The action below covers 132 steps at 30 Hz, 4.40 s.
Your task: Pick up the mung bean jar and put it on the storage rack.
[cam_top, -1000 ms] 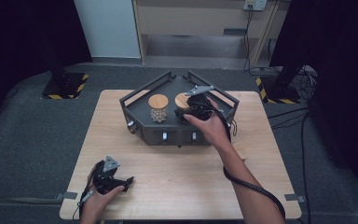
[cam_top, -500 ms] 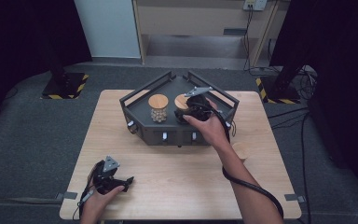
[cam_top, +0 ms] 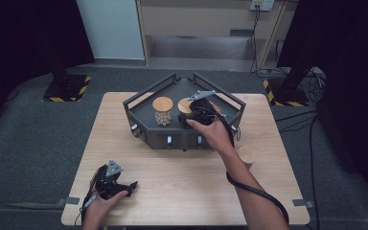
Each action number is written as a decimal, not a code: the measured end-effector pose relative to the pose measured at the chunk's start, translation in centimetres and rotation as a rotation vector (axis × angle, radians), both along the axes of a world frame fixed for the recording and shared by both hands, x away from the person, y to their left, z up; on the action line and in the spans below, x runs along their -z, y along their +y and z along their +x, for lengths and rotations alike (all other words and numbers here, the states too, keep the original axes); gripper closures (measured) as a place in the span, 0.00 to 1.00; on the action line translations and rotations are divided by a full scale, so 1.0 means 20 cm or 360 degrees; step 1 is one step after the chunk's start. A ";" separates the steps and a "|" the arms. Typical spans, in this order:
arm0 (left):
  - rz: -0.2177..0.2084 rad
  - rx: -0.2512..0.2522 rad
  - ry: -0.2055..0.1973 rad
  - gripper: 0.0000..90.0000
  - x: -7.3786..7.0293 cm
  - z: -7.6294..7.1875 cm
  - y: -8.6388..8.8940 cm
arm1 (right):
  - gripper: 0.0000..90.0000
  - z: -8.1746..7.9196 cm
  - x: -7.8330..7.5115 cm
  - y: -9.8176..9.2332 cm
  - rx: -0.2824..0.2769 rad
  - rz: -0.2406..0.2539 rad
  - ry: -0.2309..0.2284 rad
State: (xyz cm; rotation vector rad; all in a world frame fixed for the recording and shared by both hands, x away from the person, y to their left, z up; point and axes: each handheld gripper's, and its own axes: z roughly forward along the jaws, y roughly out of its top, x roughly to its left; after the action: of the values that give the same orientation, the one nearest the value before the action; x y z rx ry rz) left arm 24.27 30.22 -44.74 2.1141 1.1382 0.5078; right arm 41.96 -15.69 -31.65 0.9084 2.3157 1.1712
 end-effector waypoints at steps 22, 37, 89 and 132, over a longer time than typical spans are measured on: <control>0.0000 0.0000 0.0000 0.00 0.00 0.00 0.00 | 0.29 0.02 0.04 -0.01 0.0001 0.0033 0.0026; 0.0000 0.0000 0.0000 0.00 0.00 0.00 0.00 | 0.28 0.02 0.05 -0.02 0.0002 0.0054 0.0029; -0.0001 0.0000 0.0000 0.00 0.00 0.00 0.00 | 0.05 -0.35 0.01 -0.25 -0.0049 0.0114 -0.0037; -0.0001 0.0000 0.0000 0.00 0.00 0.00 0.00 | 0.04 -0.69 0.48 -0.28 -0.0113 0.0094 0.0023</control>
State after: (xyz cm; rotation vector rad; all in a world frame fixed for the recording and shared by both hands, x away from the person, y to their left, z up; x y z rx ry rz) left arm 24.27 30.22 -44.74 2.1138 1.1382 0.5077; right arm 28.18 -21.22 -41.16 0.8641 2.3539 1.2723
